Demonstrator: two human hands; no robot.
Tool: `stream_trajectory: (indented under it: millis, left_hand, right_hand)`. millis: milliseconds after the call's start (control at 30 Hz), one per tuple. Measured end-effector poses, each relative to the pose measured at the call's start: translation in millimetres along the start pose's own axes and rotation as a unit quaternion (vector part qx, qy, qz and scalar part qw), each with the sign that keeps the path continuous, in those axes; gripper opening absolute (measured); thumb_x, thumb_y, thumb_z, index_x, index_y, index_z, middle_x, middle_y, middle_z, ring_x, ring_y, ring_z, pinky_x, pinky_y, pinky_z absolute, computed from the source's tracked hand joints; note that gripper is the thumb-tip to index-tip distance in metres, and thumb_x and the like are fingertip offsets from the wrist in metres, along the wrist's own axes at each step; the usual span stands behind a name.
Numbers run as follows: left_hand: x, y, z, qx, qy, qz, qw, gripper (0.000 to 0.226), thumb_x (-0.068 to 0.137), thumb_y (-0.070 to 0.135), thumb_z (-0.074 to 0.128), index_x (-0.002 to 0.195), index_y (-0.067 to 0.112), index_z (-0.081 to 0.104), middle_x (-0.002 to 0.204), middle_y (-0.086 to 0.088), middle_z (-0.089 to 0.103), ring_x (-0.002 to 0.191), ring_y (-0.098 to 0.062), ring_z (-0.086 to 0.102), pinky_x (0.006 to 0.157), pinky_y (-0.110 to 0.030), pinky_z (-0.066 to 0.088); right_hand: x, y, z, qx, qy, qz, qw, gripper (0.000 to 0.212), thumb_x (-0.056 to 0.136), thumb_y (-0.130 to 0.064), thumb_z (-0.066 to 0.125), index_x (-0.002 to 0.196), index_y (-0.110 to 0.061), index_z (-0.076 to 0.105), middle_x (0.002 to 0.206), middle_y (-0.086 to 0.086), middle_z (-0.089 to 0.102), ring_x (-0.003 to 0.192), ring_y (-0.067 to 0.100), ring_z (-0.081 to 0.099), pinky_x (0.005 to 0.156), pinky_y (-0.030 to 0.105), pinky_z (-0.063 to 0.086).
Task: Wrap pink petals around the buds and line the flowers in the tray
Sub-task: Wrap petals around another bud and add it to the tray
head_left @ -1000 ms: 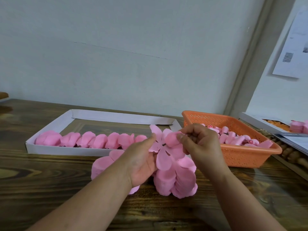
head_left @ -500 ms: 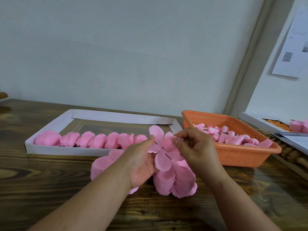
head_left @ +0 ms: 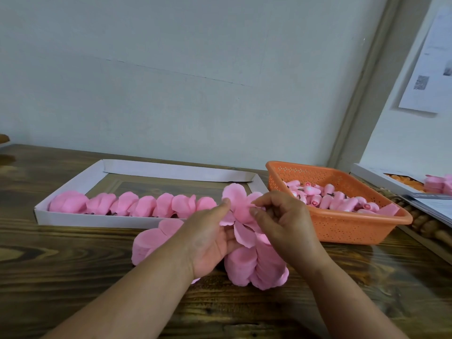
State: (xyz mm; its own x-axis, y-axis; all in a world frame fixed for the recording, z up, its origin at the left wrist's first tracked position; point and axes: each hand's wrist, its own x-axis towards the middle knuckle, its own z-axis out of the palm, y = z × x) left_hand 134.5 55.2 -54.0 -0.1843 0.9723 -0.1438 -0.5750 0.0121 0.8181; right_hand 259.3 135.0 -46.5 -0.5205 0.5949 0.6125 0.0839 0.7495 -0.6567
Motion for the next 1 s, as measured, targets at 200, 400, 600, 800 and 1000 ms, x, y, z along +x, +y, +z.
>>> stream_trajectory:
  millis: [200,400,600,800,1000]
  left_hand:
    - [-0.2,-0.8,-0.2,0.017,0.0,0.011,1.0,0.042,0.103,0.03,0.036,0.118,0.001,0.062,0.111,-0.019,0.069,0.087,-0.022,0.07,0.079,-0.035,0.057]
    - [-1.5,-1.5,0.1,0.047,0.0,0.03,0.998,0.037,0.103,0.026,0.037,0.11,0.003,0.065,0.105,-0.019,0.071,0.086,-0.021,0.07,0.08,-0.036,0.057]
    - [-2.9,-1.9,-1.5,0.074,-0.018,0.039,0.996,0.032,0.101,0.02,0.042,0.11,0.001,0.066,0.108,-0.019,0.07,0.101,-0.027,0.068,0.09,-0.042,0.054]
    - [-5.5,-2.3,0.2,0.076,-0.027,0.046,0.996,0.026,0.098,0.013,0.048,0.096,0.01,0.074,0.107,-0.015,0.072,0.095,-0.022,0.07,0.089,-0.04,0.055]
    - [-5.7,-1.4,0.9,0.077,-0.023,0.047,0.996,0.026,0.098,0.013,0.048,0.097,0.012,0.074,0.106,-0.014,0.072,0.096,-0.022,0.069,0.091,-0.042,0.053]
  right_hand:
    - [-1.7,-0.1,0.5,0.0,-0.014,-0.003,1.0,0.02,0.082,-0.001,0.067,0.074,-0.02,0.065,0.059,0.003,0.058,0.051,0.004,0.048,0.048,0.015,0.04]
    - [-1.2,1.7,2.1,-0.003,-0.007,-0.012,1.0,0.02,0.081,0.002,0.067,0.073,-0.017,0.066,0.059,0.003,0.058,0.05,0.005,0.047,0.048,0.016,0.039]
    - [-1.7,2.6,1.4,-0.006,-0.006,-0.01,1.0,0.017,0.082,-0.001,0.067,0.074,-0.016,0.065,0.059,0.004,0.058,0.051,0.007,0.048,0.048,0.024,0.041]
    - [-1.4,1.6,1.2,-0.007,-0.003,-0.011,1.0,0.022,0.082,-0.001,0.066,0.072,-0.021,0.064,0.058,0.004,0.056,0.051,0.006,0.047,0.047,0.024,0.04]
    - [-1.7,1.8,1.6,-0.011,-0.004,-0.014,1.0,0.023,0.081,0.0,0.067,0.072,-0.022,0.063,0.059,0.002,0.057,0.052,0.006,0.048,0.048,0.021,0.04]
